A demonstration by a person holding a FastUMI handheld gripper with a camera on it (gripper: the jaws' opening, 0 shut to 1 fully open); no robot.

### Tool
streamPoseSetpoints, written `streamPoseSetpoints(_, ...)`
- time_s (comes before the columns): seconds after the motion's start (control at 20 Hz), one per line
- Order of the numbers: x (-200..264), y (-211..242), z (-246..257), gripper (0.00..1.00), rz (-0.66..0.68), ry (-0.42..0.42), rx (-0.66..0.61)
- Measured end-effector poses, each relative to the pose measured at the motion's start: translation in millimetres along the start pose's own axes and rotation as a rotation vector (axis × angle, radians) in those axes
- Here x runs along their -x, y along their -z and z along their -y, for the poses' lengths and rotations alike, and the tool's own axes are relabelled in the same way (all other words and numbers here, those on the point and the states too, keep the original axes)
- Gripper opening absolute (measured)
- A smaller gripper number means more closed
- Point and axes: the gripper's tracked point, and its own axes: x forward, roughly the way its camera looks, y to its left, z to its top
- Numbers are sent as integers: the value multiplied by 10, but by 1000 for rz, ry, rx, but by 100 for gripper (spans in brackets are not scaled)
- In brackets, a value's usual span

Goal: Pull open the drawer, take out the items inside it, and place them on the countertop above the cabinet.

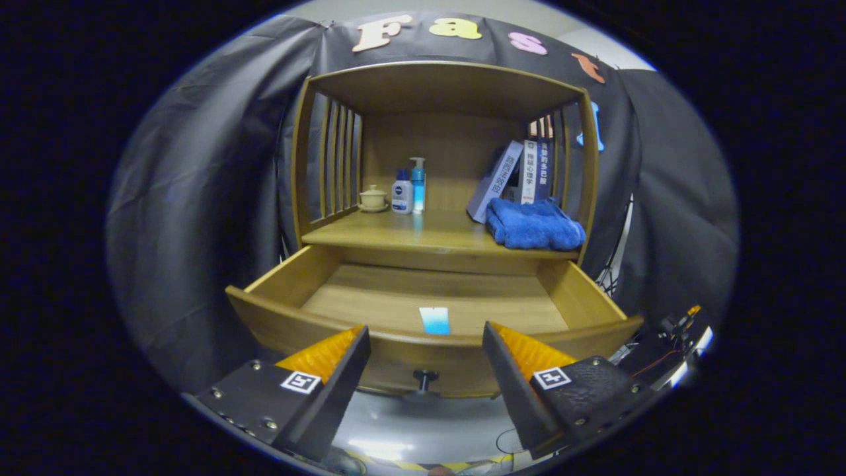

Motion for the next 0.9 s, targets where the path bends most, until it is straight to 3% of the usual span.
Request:
streamPoseSetpoints(0.2, -446, -84, 104, 100, -144, -2, 27)
streamPoseSetpoints(0.5, -1049, 388, 120, 100, -484, -56, -50)
streamPoseSetpoints(0.9, -1468, 863, 128, 100, -741, -12, -71)
